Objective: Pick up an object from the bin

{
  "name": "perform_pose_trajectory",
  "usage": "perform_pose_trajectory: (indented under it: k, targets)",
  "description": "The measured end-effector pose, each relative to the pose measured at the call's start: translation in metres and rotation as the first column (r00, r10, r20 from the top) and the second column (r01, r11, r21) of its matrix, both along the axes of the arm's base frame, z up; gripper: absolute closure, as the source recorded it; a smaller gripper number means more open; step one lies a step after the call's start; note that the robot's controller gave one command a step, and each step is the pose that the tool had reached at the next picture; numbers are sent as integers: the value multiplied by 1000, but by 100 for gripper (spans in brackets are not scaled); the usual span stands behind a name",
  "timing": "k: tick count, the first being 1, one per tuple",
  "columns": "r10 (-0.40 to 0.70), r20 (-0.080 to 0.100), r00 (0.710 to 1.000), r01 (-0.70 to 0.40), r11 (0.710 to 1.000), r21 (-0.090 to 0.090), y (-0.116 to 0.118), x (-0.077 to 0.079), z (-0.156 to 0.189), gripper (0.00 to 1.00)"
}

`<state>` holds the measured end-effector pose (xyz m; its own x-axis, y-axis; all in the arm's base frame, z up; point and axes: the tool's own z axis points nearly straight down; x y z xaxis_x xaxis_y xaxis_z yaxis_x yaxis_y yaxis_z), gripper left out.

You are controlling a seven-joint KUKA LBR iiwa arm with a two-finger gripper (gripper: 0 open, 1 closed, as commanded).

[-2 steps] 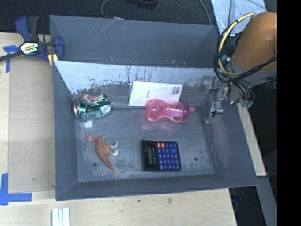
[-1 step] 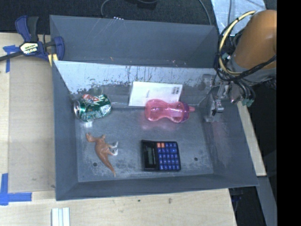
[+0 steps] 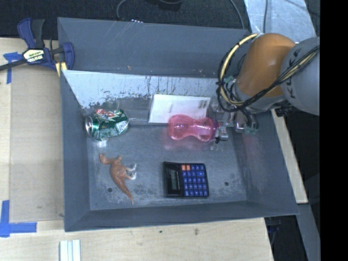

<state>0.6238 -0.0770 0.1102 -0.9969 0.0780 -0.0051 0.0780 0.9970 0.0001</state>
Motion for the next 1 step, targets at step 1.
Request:
perform_pose_trajectory:
  k: [1]
  targets:
    - [28,-8,1000,-28,1000,0,11,-2,-17,0]
